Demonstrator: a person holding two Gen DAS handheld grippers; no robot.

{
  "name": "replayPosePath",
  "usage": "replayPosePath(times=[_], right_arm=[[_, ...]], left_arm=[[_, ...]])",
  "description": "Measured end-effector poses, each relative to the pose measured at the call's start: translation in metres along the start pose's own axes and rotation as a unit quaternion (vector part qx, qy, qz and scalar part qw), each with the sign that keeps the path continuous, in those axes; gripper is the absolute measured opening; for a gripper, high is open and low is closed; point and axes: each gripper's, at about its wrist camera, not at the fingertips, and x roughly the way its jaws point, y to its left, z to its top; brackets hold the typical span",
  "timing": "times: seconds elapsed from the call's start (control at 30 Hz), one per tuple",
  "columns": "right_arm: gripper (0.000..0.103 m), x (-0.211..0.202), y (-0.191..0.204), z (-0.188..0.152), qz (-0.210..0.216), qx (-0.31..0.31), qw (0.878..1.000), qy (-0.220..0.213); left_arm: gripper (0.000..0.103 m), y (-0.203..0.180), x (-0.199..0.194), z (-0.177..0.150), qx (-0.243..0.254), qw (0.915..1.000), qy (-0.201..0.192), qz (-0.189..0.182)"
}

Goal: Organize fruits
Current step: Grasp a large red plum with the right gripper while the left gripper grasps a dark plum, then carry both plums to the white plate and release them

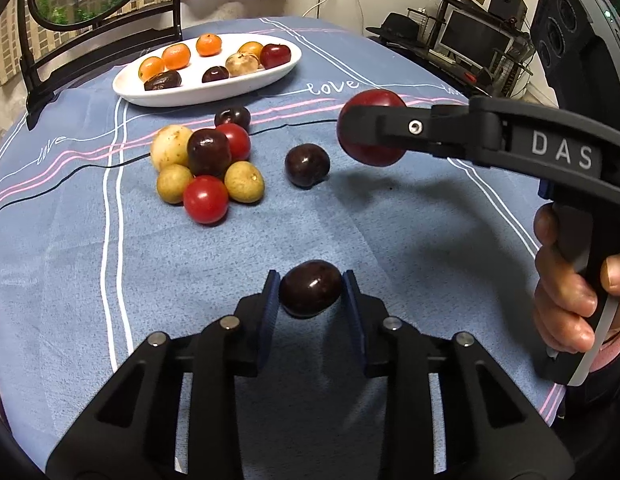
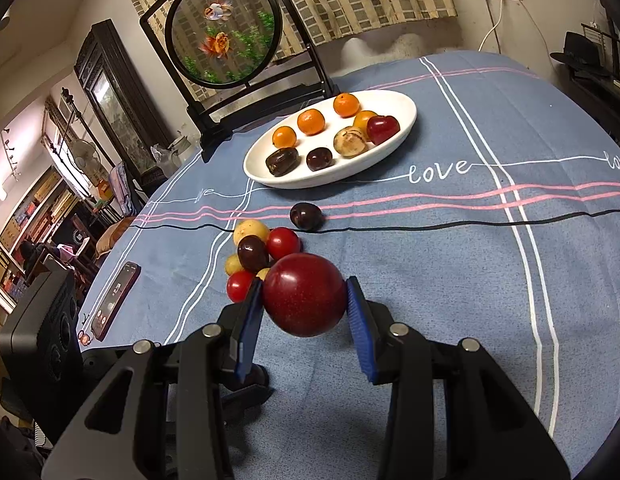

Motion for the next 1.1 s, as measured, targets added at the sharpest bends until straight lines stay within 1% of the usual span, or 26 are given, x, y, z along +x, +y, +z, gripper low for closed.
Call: replayPosePath(times=[0.2, 0.27, 0.33, 0.43, 0.57, 0.63, 0.73, 0.77, 0.83, 0.9, 1.0, 1.1], right_arm=[[0.042, -0.001, 0.000, 0.000, -0.003, -0.002, 1.000, -0.005], [0.042, -0.002, 0.000, 0.000, -0.001, -0.004, 1.000, -0.008], [0.042, 0.000, 0.001, 0.004, 0.009, -0.005, 1.000, -0.005], [0.042, 0.006, 0.001, 0.021, 0.019, -0.008, 1.000, -0.001], [0.042, 0.022, 0.002, 0.055, 0.005, -0.030, 0.999, -0.012], [0.042, 0.039, -0.003, 0.075, 0.002, -0.026, 1.000, -0.014], [0.042, 0.068, -0.007, 0.100, -0.019, -0.030, 0.999, -0.021], [0.042, 0.075, -0.007, 0.106, -0.022, -0.032, 0.999, -0.022], [0.042, 0.092, -0.008, 0.117, -0.043, -0.047, 0.998, -0.021], [0.042, 0.107, -0.013, 0.125, -0.056, -0.056, 0.997, -0.018], [0.042, 0.122, -0.022, 0.132, -0.050, -0.051, 0.997, -0.005], [0.042, 0.128, -0.027, 0.135, -0.051, -0.059, 0.997, -0.002]], left_arm=[[0.031, 0.004, -0.005, 0.000, -0.009, 0.9999, -0.009, -0.005], [0.031, 0.010, -0.012, 0.003, -0.017, 0.9996, -0.019, -0.011], [0.031, 0.018, -0.020, 0.008, -0.023, 0.9992, -0.031, -0.009], [0.031, 0.039, -0.033, 0.028, -0.038, 0.9980, -0.051, 0.000], [0.031, 0.077, -0.036, 0.066, -0.081, 0.9937, -0.076, 0.008], [0.031, 0.094, -0.029, 0.091, -0.095, 0.9918, -0.081, 0.026], [0.031, 0.109, -0.016, 0.125, -0.101, 0.9902, -0.083, 0.050], [0.031, 0.113, -0.010, 0.138, -0.099, 0.9900, -0.082, 0.057], [0.031, 0.122, 0.006, 0.160, -0.099, 0.9897, -0.079, 0.067], [0.031, 0.129, 0.023, 0.178, -0.103, 0.9896, -0.072, 0.071], [0.031, 0.137, 0.045, 0.197, -0.109, 0.9894, -0.062, 0.074], [0.031, 0.142, 0.060, 0.207, -0.110, 0.9893, -0.056, 0.078]])
